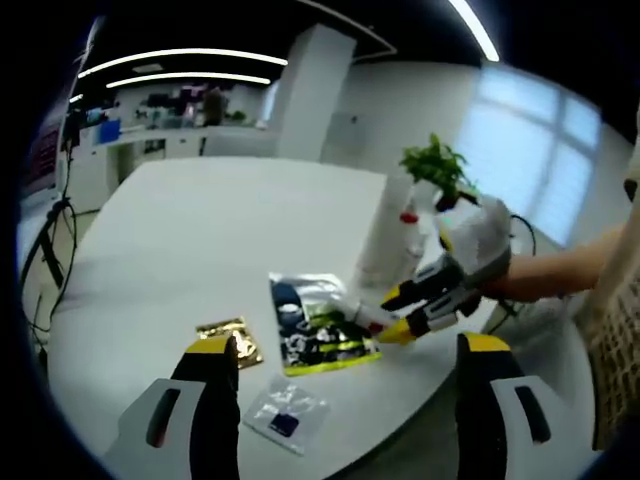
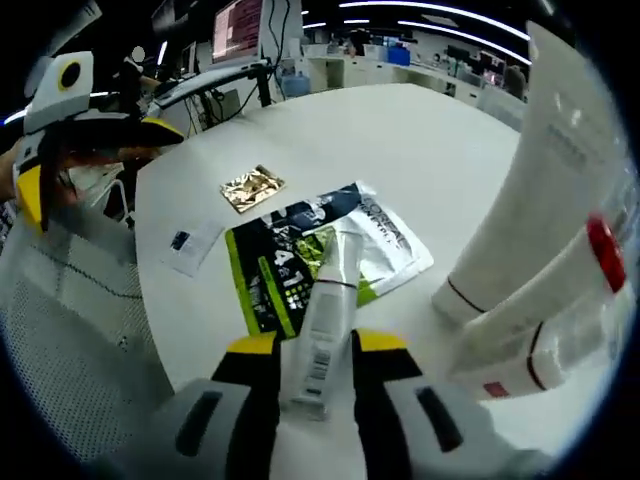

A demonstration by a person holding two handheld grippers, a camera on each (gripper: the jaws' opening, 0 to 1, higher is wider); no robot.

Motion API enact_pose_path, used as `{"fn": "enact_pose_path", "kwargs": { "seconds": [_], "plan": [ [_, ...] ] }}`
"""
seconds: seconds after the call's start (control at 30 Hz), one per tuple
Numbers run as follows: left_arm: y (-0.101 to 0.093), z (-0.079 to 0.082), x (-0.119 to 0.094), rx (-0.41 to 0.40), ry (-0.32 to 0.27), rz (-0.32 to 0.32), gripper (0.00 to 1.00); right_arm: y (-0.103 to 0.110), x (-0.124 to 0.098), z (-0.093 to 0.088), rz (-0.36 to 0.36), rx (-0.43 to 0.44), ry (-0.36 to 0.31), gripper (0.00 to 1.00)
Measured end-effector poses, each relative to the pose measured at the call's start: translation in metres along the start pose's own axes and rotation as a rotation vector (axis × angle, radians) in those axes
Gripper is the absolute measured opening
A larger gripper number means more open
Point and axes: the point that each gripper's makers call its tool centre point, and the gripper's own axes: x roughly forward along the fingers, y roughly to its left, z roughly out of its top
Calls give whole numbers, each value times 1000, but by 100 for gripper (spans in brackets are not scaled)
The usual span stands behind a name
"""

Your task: Arrange the skincare products in the storage area until every visible bottle or jar stands upright without overlapping.

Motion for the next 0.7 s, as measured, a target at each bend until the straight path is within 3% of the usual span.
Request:
{"fn": "enact_pose_path", "kwargs": {
  "seconds": [0.17,0.37,0.43,0.53,0.7],
  "plan": [
    [-2,-2,1,-1,5,-6,87,1,5,-3,3,-27,-45,22],
    [-5,2,2,-6,-7,-13,87,0,3,0,23,28,-78,21],
    [-6,6,2,-10,-13,-20,87,2,3,0,55,139,-90,21],
    [-11,13,3,-15,-30,-33,87,0,-4,6,89,316,-174,20],
    [-19,19,3,-44,-51,-71,87,12,-20,16,184,464,-301,20]
  ]
}}
